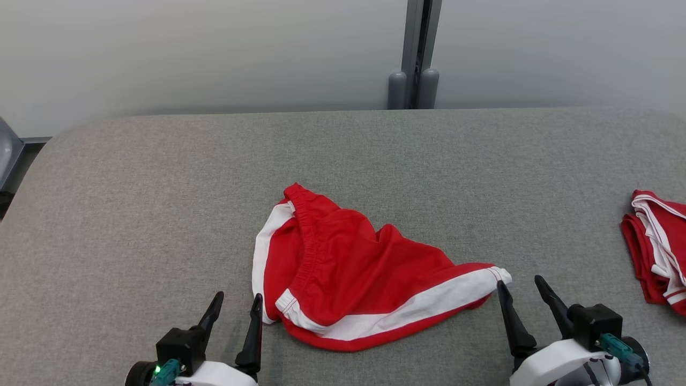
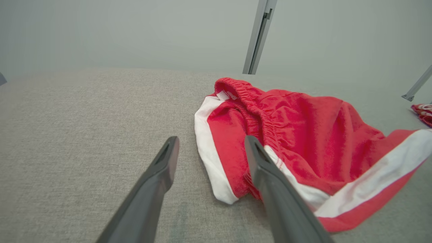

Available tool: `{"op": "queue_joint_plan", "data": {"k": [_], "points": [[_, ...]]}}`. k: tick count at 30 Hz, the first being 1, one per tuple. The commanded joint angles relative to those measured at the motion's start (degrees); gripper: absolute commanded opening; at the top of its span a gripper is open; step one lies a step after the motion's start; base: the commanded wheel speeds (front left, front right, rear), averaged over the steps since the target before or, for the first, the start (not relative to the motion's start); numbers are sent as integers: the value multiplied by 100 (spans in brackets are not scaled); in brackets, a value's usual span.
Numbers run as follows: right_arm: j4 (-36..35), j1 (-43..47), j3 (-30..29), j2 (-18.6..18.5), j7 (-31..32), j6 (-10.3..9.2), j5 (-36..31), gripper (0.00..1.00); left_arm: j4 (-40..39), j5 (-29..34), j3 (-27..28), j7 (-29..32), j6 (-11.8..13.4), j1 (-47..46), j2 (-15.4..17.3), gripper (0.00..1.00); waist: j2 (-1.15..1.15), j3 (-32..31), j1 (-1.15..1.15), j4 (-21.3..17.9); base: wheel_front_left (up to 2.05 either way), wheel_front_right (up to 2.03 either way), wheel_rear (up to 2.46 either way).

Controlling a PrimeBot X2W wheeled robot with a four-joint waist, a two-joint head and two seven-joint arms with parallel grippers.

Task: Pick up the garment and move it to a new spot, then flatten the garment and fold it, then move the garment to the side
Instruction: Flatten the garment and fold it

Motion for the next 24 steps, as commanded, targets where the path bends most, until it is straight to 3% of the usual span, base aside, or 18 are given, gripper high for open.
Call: {"op": "queue_joint_plan", "data": {"k": [1,7,23,24], "points": [[-6,-83,11,-33,-21,0,-24,100,-28,-96,-41,-25,-62,-110,23,100,0,13,0,-16,0,0,0],[-15,-149,81,-35,-21,0,-36,100,114,-461,-502,-25,-446,-281,23,100,0,121,0,-112,0,0,0],[7,-160,56,-33,-22,0,-99,100,1264,-884,-789,-25,-699,-870,24,100,0,193,0,-424,0,0,0],[6,-157,60,-33,-22,0,-96,100,1342,-923,-815,-25,-716,-916,24,92,0,190,0,-429,0,0,0]]}}
